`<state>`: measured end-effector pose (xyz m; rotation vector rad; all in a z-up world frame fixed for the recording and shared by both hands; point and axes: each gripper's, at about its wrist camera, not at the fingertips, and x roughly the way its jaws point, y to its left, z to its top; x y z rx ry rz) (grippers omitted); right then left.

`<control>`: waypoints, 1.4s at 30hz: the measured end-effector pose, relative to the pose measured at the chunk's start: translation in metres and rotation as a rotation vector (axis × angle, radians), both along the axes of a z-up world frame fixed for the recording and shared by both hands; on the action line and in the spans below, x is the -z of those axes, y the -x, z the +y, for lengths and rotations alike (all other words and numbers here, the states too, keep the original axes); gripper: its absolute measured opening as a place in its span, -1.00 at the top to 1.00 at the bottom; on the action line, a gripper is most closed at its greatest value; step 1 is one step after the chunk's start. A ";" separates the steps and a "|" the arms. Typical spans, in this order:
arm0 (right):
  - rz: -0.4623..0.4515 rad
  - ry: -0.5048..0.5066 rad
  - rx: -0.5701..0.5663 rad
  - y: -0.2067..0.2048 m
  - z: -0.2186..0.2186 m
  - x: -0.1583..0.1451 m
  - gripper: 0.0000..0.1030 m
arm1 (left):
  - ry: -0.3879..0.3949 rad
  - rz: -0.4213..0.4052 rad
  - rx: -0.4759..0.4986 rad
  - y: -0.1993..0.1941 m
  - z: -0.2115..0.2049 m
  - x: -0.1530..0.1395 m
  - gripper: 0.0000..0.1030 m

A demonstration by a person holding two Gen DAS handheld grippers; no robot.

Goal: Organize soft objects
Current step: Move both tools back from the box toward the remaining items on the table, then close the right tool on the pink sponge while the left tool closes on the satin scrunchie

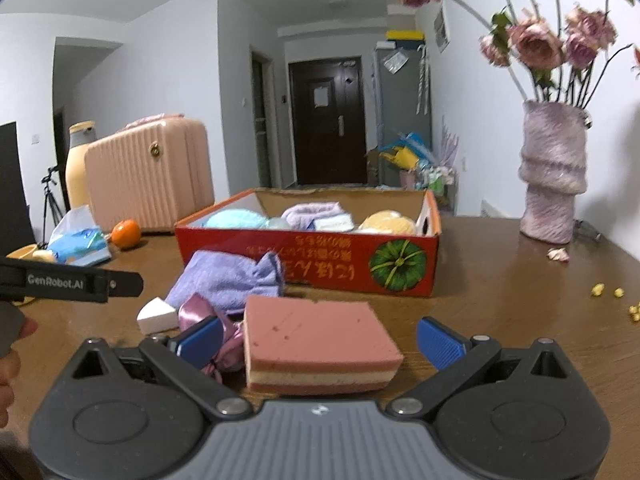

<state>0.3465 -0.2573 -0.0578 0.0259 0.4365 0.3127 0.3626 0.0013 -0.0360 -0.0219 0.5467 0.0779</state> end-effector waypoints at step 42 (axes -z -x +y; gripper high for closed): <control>0.108 0.067 0.019 -0.054 0.001 0.016 -0.89 | -0.031 0.030 0.027 -0.010 0.009 0.005 -1.00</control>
